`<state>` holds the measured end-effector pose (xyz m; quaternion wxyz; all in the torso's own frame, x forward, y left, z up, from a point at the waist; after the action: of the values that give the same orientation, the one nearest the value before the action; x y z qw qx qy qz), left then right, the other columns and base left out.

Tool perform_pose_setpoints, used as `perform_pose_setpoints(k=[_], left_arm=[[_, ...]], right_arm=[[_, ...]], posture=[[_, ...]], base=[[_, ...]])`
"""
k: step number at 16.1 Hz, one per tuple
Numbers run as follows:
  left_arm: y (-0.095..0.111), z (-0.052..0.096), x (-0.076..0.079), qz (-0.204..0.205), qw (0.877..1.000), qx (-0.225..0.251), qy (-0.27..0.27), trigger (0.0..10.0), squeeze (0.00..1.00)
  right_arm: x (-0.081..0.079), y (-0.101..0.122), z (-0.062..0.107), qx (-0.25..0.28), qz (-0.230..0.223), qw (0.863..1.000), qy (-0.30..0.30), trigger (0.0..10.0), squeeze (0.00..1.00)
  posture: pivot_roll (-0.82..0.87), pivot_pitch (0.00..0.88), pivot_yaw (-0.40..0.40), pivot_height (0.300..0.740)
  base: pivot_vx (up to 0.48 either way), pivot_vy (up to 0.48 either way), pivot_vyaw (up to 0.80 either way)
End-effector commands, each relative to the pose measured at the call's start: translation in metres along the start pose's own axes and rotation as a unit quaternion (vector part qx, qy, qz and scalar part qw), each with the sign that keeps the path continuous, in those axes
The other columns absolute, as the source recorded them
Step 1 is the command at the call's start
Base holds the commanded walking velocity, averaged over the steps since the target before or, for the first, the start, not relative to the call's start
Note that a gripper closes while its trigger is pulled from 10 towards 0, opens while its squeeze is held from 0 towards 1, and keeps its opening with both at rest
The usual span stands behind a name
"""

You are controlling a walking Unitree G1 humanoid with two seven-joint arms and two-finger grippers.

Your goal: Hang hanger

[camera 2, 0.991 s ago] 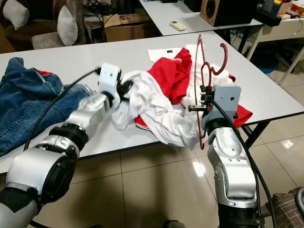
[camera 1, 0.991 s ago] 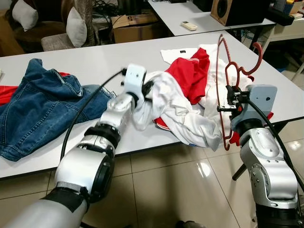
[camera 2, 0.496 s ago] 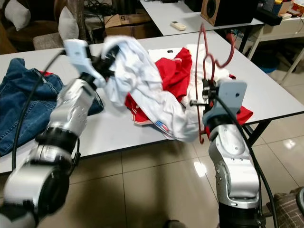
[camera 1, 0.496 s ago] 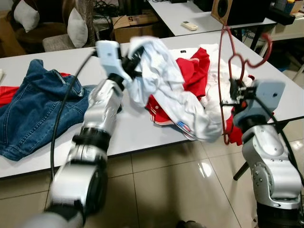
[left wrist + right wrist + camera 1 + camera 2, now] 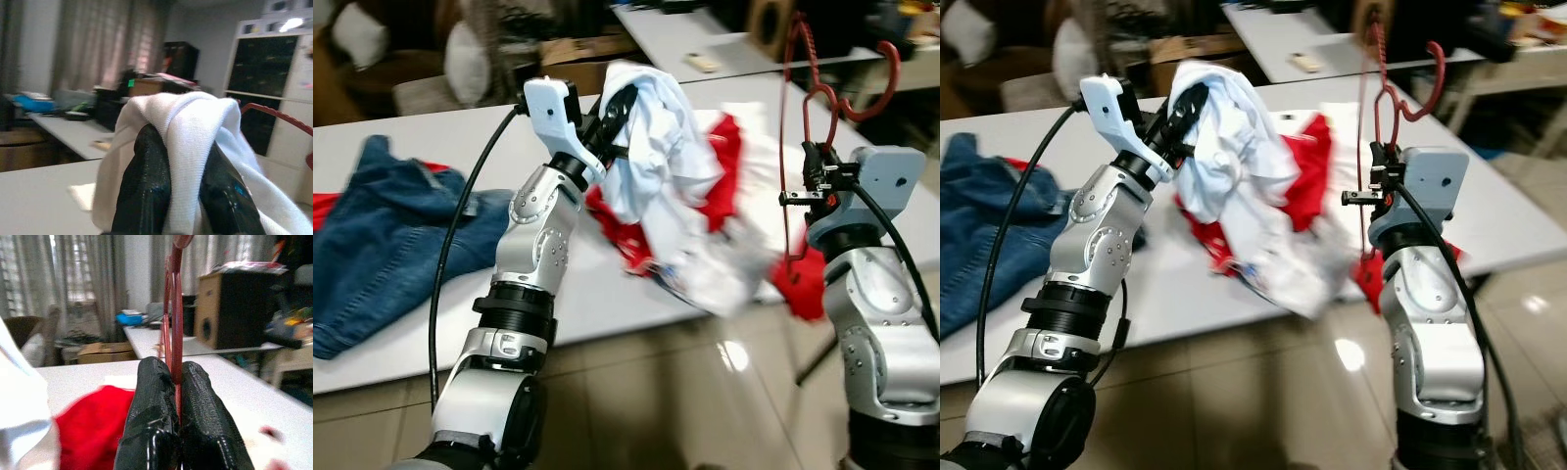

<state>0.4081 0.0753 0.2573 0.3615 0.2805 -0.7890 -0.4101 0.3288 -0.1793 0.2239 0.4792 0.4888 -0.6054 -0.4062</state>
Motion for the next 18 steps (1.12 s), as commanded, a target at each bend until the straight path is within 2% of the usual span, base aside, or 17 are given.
perform_pose_setpoints(k=[1,2,3,5,6,7,8,9,10,12,13,14,15,16,17,18], left_arm=[[0.013,-0.004,-0.005,-0.010,1.000,0.011,0.012,10.0,0.00],[0.015,-0.010,-0.002,-0.006,1.000,0.006,-0.006,10.0,0.00],[0.017,-0.018,0.002,-0.019,1.000,-0.004,-0.023,10.0,0.00],[0.033,-0.039,0.014,-0.036,0.998,0.003,-0.051,10.0,0.00],[0.073,-0.065,0.037,-0.063,0.993,0.051,-0.089,10.0,0.00],[0.107,-0.075,0.049,-0.071,0.988,0.101,-0.097,10.0,0.00],[0.168,-0.081,0.066,-0.073,0.972,0.200,-0.097,10.0,0.00],[0.196,-0.080,0.075,-0.062,0.961,0.248,-0.102,10.0,0.00],[0.232,-0.075,0.092,-0.061,0.941,0.307,-0.127,10.0,0.00],[0.198,-0.084,0.090,-0.062,0.956,0.255,-0.132,10.0,0.00],[0.134,-0.090,0.074,-0.060,0.978,0.159,-0.122,10.0,0.00],[0.096,-0.089,0.064,-0.061,0.987,0.101,-0.110,10.0,0.00],[0.032,-0.077,0.050,-0.063,0.993,0.001,-0.099,10.0,0.00],[-0.023,-0.058,0.041,-0.076,0.989,-0.083,-0.100,10.0,0.00],[-0.052,-0.044,0.037,-0.088,0.981,-0.132,-0.108,10.0,0.00],[-0.101,-0.014,0.033,-0.099,0.962,-0.219,-0.133,10.0,0.00]], right_arm=[[0.001,0.006,0.001,0.014,-0.006,1.000,-0.001,10.0,0.00],[0.000,0.006,0.001,0.015,-0.010,1.000,0.002,10.0,0.00],[-0.001,0.006,0.001,0.016,-0.011,1.000,0.004,10.0,0.00],[-0.004,0.007,-0.001,0.018,-0.014,1.000,0.007,10.0,0.00],[-0.005,0.008,-0.003,0.023,-0.015,1.000,0.010,10.0,0.00],[-0.005,0.011,-0.003,0.029,-0.015,0.999,0.006,10.0,0.00],[-0.001,0.015,-0.003,0.040,-0.015,0.999,-0.002,10.0,0.00],[0.001,0.018,-0.003,0.045,-0.016,0.999,-0.007,10.0,0.00],[0.006,0.021,0.000,0.056,-0.018,0.998,-0.018,10.0,0.00],[0.006,0.020,0.001,0.057,-0.017,0.998,-0.022,10.0,0.00],[0.004,0.020,0.002,0.059,-0.016,0.998,-0.021,10.0,0.00],[0.004,0.021,0.002,0.060,-0.017,0.998,-0.021,10.0,0.00],[0.004,0.021,0.002,0.060,-0.017,0.998,-0.021,10.0,0.00],[0.004,0.021,0.002,0.061,-0.017,0.998,-0.021,10.0,0.00],[0.004,0.021,0.002,0.061,-0.017,0.998,-0.020,10.0,0.00],[0.004,0.021,0.002,0.060,-0.016,0.998,-0.017,10.0,0.00]], posture=[[-0.12,0.000,0.077,0.740],[-0.11,0.000,0.076,0.740],[-0.11,0.000,0.070,0.740],[-0.10,0.000,0.061,0.740],[-0.10,0.000,0.053,0.740],[-0.10,0.000,0.053,0.740],[-0.10,0.000,0.056,0.740],[-0.11,0.000,0.069,0.740],[-0.11,0.000,0.069,0.740],[-0.13,0.000,0.088,0.740],[-0.13,0.000,0.088,0.740],[-0.13,0.000,0.091,0.740],[-0.13,0.000,0.089,0.740],[-0.13,0.000,0.086,0.740],[-0.13,0.000,0.083,0.740],[-0.12,0.000,0.077,0.740]], base=[[0.424,0.000,0.00],[0.000,0.000,0.00],[0.000,0.000,0.00],[0.000,0.000,0.00],[0.000,0.000,0.00],[0.000,0.000,0.00],[0.000,0.000,0.00],[0.000,0.000,0.00],[0.000,0.000,0.00],[0.000,0.000,0.00],[0.000,0.000,0.00],[0.000,0.000,0.00],[0.000,0.000,0.00],[0.000,0.000,0.00],[0.000,0.000,0.00],[0.000,0.000,0.00]])
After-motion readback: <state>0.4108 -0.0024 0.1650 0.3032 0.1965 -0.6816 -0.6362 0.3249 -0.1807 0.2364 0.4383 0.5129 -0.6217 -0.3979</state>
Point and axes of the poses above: a point about 5 cm out from each wrist's last joint towards the gripper, its own z axis pointing back from the gripper into the wrist, its own y axis along the axis of the wrist's last joint, x = y × z, the point moved 5 cm from there along -z, pointing out of the wrist towards the gripper, and after that the axes turned 11 degrees about z, right-handed, at the moved point
